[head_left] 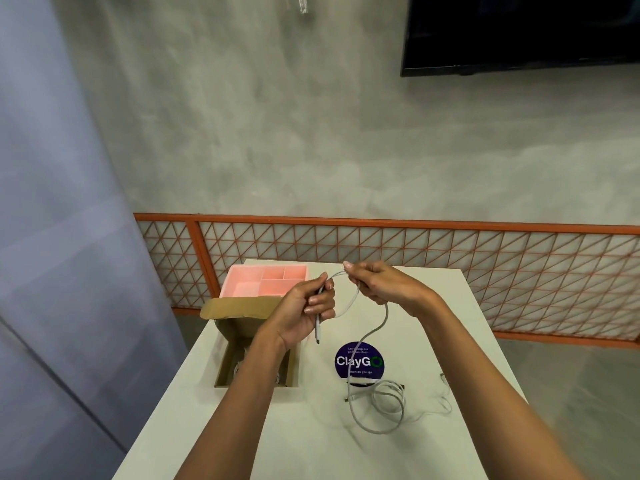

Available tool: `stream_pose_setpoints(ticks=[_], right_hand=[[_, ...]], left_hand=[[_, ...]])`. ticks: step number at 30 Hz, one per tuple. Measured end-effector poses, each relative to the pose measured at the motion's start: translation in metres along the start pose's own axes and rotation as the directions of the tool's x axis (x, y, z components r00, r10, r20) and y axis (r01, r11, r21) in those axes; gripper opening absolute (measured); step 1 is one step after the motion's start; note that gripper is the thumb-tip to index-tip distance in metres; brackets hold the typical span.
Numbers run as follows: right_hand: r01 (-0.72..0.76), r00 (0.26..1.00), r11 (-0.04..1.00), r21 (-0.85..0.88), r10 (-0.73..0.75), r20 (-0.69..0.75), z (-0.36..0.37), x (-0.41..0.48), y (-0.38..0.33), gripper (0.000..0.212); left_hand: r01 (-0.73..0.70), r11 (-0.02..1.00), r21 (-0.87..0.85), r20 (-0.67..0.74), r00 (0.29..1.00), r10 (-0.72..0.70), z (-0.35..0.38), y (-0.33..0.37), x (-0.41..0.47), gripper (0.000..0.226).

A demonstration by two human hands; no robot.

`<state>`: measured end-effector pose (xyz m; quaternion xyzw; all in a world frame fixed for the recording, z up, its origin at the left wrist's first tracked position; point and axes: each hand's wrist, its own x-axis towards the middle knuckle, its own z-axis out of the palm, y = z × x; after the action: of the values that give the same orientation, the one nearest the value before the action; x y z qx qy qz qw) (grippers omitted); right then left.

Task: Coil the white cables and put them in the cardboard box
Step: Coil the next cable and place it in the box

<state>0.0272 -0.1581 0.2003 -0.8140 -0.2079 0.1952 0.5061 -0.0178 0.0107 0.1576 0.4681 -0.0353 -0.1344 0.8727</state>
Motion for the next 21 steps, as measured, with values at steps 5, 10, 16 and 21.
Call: stream_pose_setpoints(ticks=[5,10,16,21], right_hand=[[0.123,0.992,0.992,-0.032,-0.124,-0.016,-0.006,0.000,0.003,0.026],[0.252,0.951,0.968,-0.022,-0.251,-0.182,-0.017,0.005,0.009,0.018],[0.326,0.867,0.943,-0.066,-0.326,-0.377,-0.013,0.011,0.010,0.019],[0.195,0.946,0.968,-0.156,-0.227,-0.231,-0.010,0.011,0.031,0.025]], left_hand=[[-0.028,0.998,-0.048,-0.019,0.999,0.027,-0.005,0.002,0.001,0.020],[-0.022,1.000,0.016,0.012,1.000,0.022,-0.004,0.003,-0.001,0.020],[-0.032,0.999,0.020,0.084,0.996,0.030,0.004,-0.003,-0.001,0.023],[-0.167,0.981,-0.096,0.004,0.986,0.168,0.008,0.006,0.003,0.033]])
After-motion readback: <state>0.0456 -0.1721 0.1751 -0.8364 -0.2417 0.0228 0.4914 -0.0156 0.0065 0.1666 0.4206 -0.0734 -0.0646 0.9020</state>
